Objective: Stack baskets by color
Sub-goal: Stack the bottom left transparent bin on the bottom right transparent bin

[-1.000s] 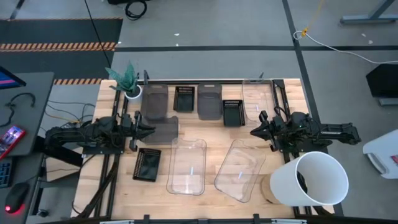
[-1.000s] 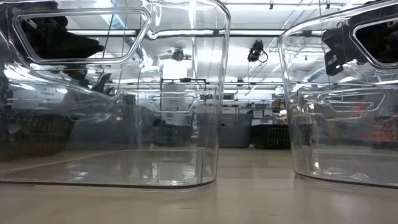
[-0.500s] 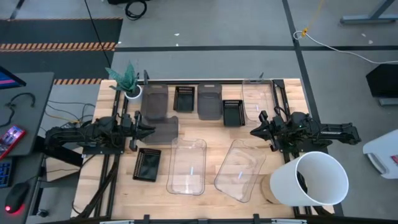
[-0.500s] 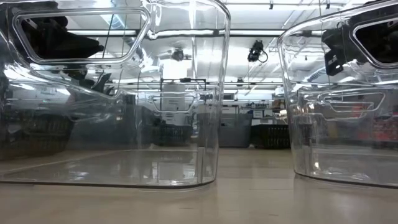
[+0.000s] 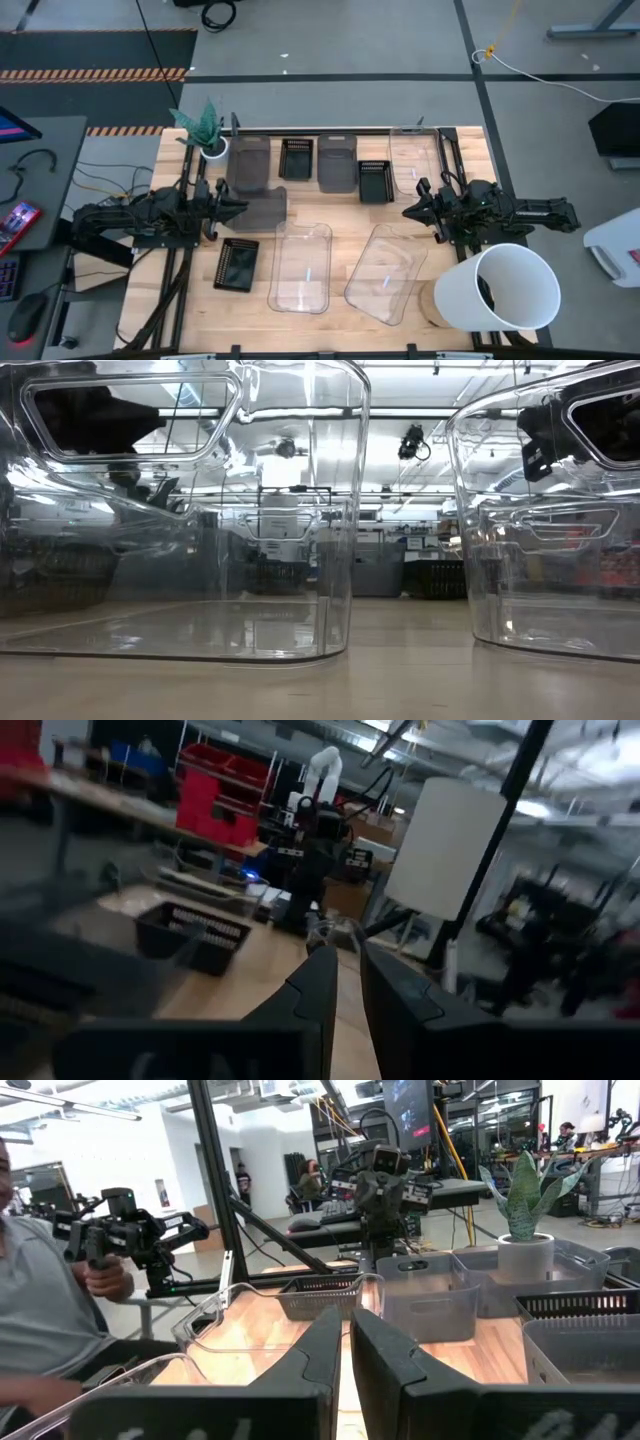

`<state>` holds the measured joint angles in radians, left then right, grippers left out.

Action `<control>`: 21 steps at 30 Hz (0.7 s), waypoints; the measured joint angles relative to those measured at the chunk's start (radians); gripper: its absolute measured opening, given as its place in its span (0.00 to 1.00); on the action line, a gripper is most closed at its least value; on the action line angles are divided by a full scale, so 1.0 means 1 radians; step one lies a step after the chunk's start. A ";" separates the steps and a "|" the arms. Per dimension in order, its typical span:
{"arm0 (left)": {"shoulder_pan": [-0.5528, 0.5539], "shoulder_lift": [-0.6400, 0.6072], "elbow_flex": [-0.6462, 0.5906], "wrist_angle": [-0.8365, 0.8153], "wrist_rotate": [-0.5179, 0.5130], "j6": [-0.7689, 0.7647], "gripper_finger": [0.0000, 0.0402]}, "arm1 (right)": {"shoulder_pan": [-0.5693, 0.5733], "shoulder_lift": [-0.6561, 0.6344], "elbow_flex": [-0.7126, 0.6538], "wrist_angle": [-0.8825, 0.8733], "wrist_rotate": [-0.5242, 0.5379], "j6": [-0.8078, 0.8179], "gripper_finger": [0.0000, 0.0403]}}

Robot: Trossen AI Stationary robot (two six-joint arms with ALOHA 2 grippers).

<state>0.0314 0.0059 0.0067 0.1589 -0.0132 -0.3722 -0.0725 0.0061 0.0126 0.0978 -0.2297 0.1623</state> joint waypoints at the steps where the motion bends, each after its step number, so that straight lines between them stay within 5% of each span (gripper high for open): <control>1: 0.000 0.000 0.000 0.001 0.001 -0.039 0.13 | 0.000 0.000 0.000 0.000 0.000 0.000 0.08; 13: -0.003 0.139 0.057 0.018 0.104 -0.199 0.12 | 0.000 0.000 0.000 0.000 0.000 0.000 0.08; 21: -0.003 0.392 0.233 -0.120 0.146 -0.017 0.12 | 0.000 0.000 0.000 0.000 0.000 0.000 0.08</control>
<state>0.0284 0.3982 0.2394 0.0387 0.1324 -0.3896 -0.0723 0.0063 0.0124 0.0978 -0.2298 0.1623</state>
